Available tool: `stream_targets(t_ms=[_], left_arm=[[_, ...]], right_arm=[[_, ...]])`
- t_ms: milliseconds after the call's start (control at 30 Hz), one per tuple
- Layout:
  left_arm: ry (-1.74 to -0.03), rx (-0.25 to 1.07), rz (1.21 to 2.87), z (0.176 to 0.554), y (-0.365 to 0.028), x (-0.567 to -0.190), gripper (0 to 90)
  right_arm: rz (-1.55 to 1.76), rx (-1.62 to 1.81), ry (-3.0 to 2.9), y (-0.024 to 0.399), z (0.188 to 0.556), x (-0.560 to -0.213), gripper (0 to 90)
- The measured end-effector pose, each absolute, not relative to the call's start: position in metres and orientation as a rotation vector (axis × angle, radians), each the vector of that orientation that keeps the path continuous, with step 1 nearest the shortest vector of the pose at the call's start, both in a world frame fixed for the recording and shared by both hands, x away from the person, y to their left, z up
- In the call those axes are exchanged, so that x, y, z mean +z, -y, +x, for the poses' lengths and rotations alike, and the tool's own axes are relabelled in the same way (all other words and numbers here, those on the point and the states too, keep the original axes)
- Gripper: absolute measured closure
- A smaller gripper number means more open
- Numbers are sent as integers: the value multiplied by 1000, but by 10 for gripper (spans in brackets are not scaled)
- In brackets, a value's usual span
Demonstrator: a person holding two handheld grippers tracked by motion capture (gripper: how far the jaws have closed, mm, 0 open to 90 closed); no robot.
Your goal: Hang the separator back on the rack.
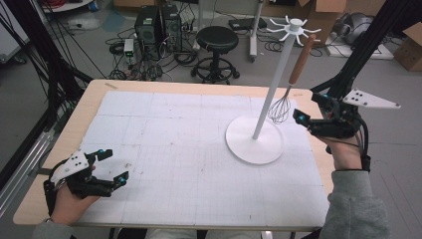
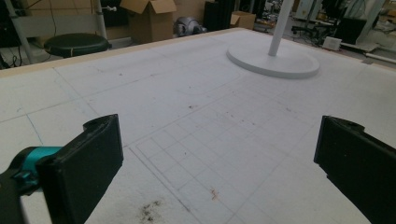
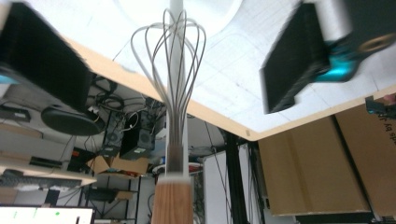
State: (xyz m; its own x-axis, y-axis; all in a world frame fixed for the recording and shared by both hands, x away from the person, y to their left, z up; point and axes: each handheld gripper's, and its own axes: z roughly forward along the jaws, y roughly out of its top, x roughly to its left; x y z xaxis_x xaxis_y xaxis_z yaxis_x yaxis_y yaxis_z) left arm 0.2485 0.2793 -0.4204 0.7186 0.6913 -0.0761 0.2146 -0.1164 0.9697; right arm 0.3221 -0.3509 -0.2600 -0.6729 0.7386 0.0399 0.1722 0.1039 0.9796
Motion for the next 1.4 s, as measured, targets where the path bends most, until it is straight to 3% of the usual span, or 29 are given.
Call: stream_targets(t_ms=[400,767,1200,1400], left_arm=[[-734,477,1663,247,-280,-419,18],[-727,477,1658,246,-281,-418,17],[-721,471,1645,245,-281,-417,18],[-715,468,1623,245,-281,-416,17]], right_arm=[[833,1638,-1968,331,303,-305,5],[755,1633,-2016,308,289,-319,5],[769,1643,-2036,305,281,-346,5],[752,1657,-2062,302,274,-375,5]])
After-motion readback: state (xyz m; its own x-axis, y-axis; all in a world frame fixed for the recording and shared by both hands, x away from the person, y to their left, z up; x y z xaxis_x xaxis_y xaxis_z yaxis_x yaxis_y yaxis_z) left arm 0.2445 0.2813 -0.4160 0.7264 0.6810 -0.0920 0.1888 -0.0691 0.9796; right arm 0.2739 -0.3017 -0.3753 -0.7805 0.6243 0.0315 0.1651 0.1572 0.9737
